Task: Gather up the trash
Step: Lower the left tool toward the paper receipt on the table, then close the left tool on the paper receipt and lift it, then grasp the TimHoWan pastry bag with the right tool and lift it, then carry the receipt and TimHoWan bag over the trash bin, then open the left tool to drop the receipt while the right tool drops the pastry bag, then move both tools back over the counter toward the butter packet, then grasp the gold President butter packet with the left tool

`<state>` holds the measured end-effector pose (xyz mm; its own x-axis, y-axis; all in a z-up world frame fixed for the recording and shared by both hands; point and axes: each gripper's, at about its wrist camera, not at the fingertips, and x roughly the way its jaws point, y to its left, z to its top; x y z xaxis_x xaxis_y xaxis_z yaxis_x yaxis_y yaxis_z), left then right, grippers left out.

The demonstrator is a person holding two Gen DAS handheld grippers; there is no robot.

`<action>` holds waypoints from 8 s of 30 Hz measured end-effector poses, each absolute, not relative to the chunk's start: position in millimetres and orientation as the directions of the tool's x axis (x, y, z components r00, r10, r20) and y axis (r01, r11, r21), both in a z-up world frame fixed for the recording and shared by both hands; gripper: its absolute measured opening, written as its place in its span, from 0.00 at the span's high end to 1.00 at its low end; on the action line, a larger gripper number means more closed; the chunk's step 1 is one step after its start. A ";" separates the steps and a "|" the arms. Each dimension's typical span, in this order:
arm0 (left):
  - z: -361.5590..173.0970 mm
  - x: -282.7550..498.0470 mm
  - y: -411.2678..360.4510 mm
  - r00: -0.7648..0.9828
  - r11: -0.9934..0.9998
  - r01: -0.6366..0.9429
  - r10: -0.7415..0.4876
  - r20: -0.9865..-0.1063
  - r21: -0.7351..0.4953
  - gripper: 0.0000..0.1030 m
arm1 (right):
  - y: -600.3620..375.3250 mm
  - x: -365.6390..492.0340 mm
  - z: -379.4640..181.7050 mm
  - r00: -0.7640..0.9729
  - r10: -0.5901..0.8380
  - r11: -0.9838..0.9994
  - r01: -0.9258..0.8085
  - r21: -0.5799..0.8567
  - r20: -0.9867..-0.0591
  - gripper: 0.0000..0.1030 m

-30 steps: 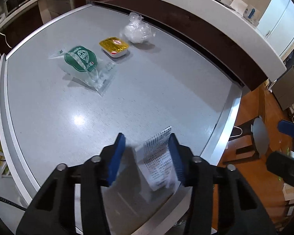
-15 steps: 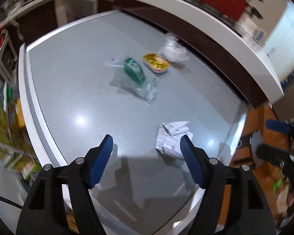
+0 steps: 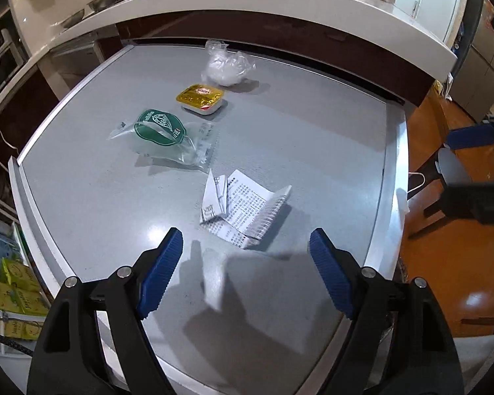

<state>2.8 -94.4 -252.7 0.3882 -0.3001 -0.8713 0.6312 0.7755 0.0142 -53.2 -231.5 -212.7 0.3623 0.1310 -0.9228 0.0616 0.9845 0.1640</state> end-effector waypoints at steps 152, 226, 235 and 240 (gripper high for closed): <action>-126.5 -121.3 -45.0 0.544 0.893 0.408 -0.404 -0.736 -0.189 0.61 | -253.4 -111.2 -144.7 0.364 0.420 0.887 -0.357 0.292 -0.831 0.62; -174.7 18.0 -62.0 0.533 0.910 0.398 -0.330 -0.779 -0.114 0.09 | -254.5 -46.7 -137.2 0.565 0.228 0.974 -0.143 0.178 -0.793 0.08; -211.6 105.3 -99.5 0.378 0.717 0.697 -0.353 -0.856 0.013 0.09 | -247.8 -18.9 -160.5 0.511 0.189 0.982 -0.080 0.172 -0.839 0.08; -231.2 128.9 -115.2 0.290 0.624 0.782 -0.359 -0.887 0.003 0.09 | -246.5 -5.7 -170.7 0.489 0.164 0.985 -0.034 0.169 -0.857 0.08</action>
